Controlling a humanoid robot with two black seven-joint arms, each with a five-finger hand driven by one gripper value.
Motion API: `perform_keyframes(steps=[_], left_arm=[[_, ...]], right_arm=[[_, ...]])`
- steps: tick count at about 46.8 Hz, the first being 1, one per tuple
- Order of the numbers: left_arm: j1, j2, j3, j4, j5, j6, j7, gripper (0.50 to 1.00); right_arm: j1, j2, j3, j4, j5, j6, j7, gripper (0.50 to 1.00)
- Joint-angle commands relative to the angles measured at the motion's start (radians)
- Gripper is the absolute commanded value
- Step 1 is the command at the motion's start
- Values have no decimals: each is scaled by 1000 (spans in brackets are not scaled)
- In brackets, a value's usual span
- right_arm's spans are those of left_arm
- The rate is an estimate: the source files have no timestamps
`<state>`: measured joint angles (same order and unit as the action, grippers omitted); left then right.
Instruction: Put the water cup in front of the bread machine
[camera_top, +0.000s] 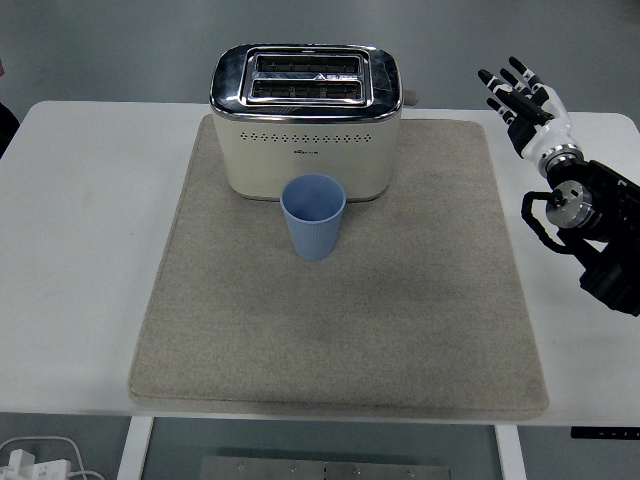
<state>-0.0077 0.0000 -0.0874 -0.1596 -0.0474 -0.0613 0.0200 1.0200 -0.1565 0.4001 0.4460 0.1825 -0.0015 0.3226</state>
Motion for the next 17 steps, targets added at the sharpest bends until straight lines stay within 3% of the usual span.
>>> perform_keyframes(steps=[1, 17], left_arm=[[0, 0, 0, 0, 0, 0, 0, 1000], [0, 0, 2, 0, 1, 0, 0, 1000]], right_arm=[[2, 5, 2, 2, 0, 3, 12, 924], [14, 6, 23, 2, 0, 6, 13, 924]])
